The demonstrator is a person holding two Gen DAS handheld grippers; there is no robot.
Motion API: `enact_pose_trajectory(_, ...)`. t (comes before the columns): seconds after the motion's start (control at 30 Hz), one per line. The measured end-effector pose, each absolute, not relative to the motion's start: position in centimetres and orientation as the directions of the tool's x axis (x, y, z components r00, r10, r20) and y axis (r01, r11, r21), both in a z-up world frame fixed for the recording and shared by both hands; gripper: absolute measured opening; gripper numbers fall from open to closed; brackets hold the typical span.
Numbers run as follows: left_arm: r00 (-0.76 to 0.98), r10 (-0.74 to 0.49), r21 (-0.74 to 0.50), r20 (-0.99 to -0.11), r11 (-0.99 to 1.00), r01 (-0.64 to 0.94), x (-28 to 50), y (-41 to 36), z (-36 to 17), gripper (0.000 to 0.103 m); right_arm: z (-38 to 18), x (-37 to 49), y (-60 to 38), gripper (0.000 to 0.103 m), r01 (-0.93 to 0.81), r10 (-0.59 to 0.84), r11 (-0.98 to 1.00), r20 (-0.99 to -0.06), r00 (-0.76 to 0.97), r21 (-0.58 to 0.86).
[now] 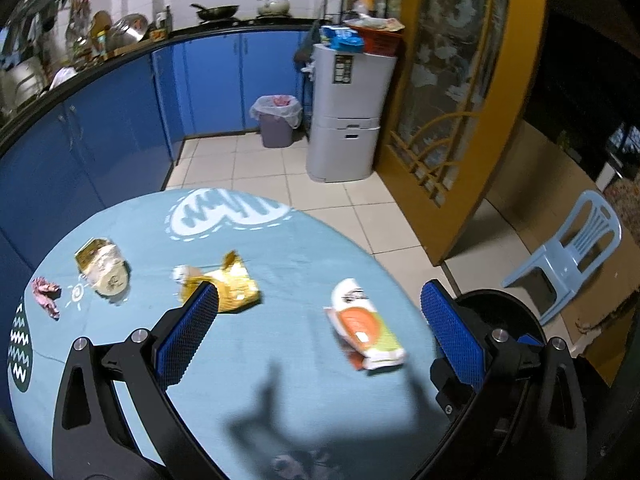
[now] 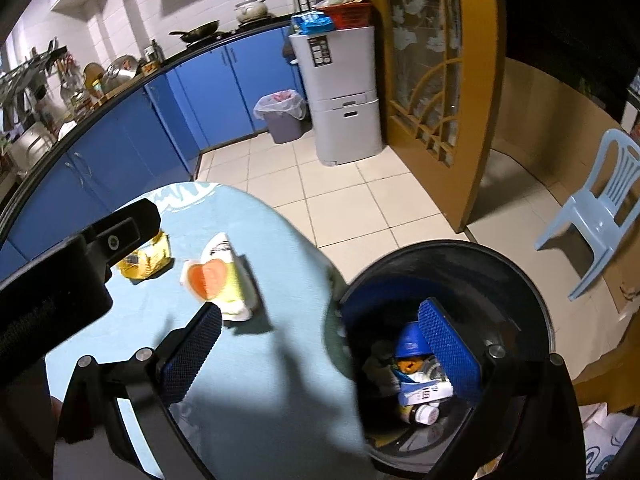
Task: Collect trash
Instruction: 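Move both open tools back over the table toward the remaining trash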
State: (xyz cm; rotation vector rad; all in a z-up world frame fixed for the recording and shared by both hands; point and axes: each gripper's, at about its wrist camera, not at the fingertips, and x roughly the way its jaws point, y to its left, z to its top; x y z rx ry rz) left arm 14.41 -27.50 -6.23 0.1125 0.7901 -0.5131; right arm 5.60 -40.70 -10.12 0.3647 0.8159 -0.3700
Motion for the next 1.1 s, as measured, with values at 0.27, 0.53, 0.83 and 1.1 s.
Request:
enact_pose_trajectory(0.27,0.583,-0.352,-0.124,-0.732,0.911,0.394,17.8,-24.0,-7.7,0.1,-10.9,8.4,-38.0,0.096,0.398,-0.144,0.905,-0.77,0.621,0.151)
enact_pose_trajectory(0.53,0.552,-0.331,-0.154,-0.765,0.927,0.343,20.7,-22.2,-9.5,0.1,-11.7,11.0,-36.5,0.096,0.362,-0.119,0.922,-0.788,0.604,0.137)
enact_pose_trajectory(0.83,0.523,-0.308,-0.148,-0.795,0.934,0.325,22.9,-22.1,-11.6,0.1,-13.2,12.8,-36.2,0.096,0.35,-0.102,0.927,-0.809,0.579,0.134)
enact_pose_trajectory(1.1,0.477,-0.268,-0.138,-0.837,0.947,0.289,24.4,-21.8,-14.1,0.1,-14.3,13.8,-35.5,0.096,0.334,-0.093,0.935,-0.822,0.562,0.123)
